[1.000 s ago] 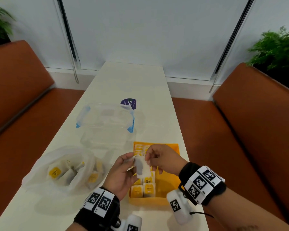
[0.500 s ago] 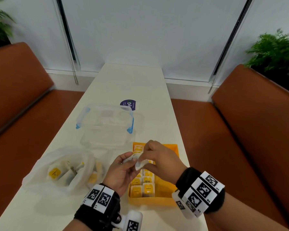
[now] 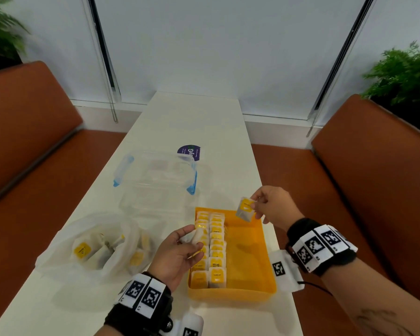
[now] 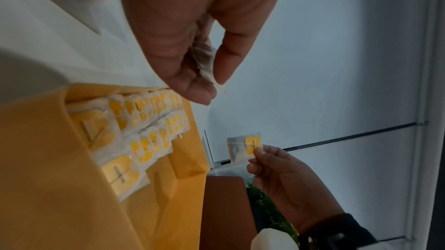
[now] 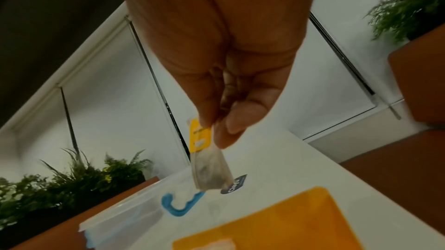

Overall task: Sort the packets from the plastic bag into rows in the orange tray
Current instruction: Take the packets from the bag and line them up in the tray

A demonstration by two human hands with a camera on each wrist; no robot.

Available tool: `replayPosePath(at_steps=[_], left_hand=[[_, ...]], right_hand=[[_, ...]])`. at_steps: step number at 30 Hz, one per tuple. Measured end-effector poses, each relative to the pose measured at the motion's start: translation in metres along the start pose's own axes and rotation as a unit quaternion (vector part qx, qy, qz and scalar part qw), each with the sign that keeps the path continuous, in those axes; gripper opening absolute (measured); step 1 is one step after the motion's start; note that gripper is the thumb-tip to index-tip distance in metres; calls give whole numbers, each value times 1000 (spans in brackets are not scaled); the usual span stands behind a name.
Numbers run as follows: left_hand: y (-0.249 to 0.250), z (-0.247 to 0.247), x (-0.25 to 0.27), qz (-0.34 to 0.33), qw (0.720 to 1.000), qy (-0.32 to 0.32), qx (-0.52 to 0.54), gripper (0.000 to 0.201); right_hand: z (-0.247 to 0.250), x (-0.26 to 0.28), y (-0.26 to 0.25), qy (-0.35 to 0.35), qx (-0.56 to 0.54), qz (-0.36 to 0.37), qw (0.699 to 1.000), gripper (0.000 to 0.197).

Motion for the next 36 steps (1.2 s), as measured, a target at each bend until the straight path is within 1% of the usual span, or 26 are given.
replayPosePath(at_steps=[2,5,8,11,13,16,21,23,26,30,33,36], left_hand=[[-3,0,-2,7,1000,3,-6,30],[-10,-3,-5,17,1000,0,-19,22],[-16,-9,-7,18,999,-18,-45,17],[-19,-12,-10,15,997,-29,-74,16],[-21,-12,-11,16,996,-32,-86,17],[-24,-13,-12,22,995,-35,-95,19],[-31,-10,-13,38,995,-29,-91,22],[-33,-9,-13,40,994,-29,-94,20],[-33,-10,-14,42,993,-37,-103,18],[-34,-13,-15,42,992,-52,-111,27],[-38,-12,-15,48,991,-54,-116,34],[-42,-13,-15,56,989,-61,-119,35]], right_hand=[[3,-11,6,5,20,-16,1000,13],[-8,-23,8,2,131,-9,991,8],[-32,-32,10,-18,245,-17,969,9],[-46,-40,6,7,343,-18,939,11],[-54,-46,5,11,363,-22,931,12],[-63,-53,9,7,361,-32,932,13],[-72,-56,11,25,372,-7,928,12],[-74,-57,9,39,410,9,911,17],[-75,-57,3,67,477,37,876,22],[-76,-54,-1,83,537,57,837,24],[-75,-50,-2,83,556,61,825,25],[-77,-47,-4,76,557,66,824,26]])
Point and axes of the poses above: each hand's wrist, its own x-axis away from the middle knuckle, its own z-axis out of the back of the hand, y = z × x, the point moved 10 cm from there along -x, towards the middle knuckle, and after that the axes turned 15 degrees about -z, right-handed, at the moved point
